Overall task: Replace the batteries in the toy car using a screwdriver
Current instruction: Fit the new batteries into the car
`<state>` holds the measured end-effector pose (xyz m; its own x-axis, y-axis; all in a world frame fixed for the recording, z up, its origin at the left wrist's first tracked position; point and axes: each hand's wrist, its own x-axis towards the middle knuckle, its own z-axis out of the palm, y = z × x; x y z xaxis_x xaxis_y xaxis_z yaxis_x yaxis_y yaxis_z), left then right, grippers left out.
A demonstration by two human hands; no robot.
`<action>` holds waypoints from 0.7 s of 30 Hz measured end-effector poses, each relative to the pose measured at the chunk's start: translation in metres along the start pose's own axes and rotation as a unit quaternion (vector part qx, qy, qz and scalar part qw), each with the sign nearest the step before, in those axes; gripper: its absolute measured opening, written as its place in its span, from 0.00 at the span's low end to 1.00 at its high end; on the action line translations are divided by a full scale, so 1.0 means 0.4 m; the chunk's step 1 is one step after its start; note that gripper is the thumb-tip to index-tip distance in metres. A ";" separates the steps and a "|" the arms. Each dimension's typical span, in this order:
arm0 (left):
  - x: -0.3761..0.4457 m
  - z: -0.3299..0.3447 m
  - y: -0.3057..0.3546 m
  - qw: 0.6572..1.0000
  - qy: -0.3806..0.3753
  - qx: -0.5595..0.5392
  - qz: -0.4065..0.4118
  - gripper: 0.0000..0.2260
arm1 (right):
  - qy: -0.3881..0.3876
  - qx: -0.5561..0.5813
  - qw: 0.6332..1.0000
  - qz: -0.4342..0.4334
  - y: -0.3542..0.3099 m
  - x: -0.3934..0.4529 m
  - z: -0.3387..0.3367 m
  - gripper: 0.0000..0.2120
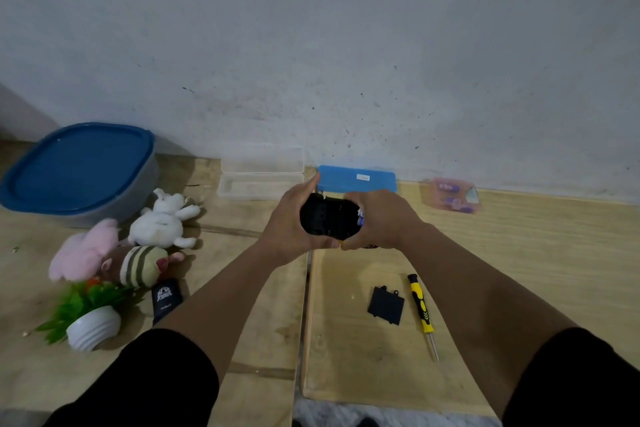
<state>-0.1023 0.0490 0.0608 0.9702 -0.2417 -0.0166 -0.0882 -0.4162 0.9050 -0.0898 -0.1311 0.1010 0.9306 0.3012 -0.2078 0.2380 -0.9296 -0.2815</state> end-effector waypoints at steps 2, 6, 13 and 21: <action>-0.006 -0.003 0.002 1.000 0.007 0.007 -0.013 0.51 | -0.009 0.004 1.000 -0.003 -0.001 -0.001 -0.003 0.34; -0.011 -0.019 -0.004 0.999 0.014 0.007 -0.029 0.49 | 0.011 0.209 0.977 0.041 -0.005 -0.013 -0.018 0.35; -0.010 -0.012 0.006 0.999 -0.003 0.003 -0.033 0.47 | 0.029 0.416 0.903 0.108 -0.027 -0.003 -0.058 0.13; 0.001 -0.001 0.026 0.999 -0.014 -0.024 -0.045 0.50 | 0.133 0.471 0.868 0.082 -0.057 0.021 -0.048 0.06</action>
<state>-0.1025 0.0450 0.0705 0.9671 -0.2297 -0.1094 0.0102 -0.3944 0.9189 -0.0819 -0.1115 0.1235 0.9917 0.0054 -0.1281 -0.1191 -0.3321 -0.9357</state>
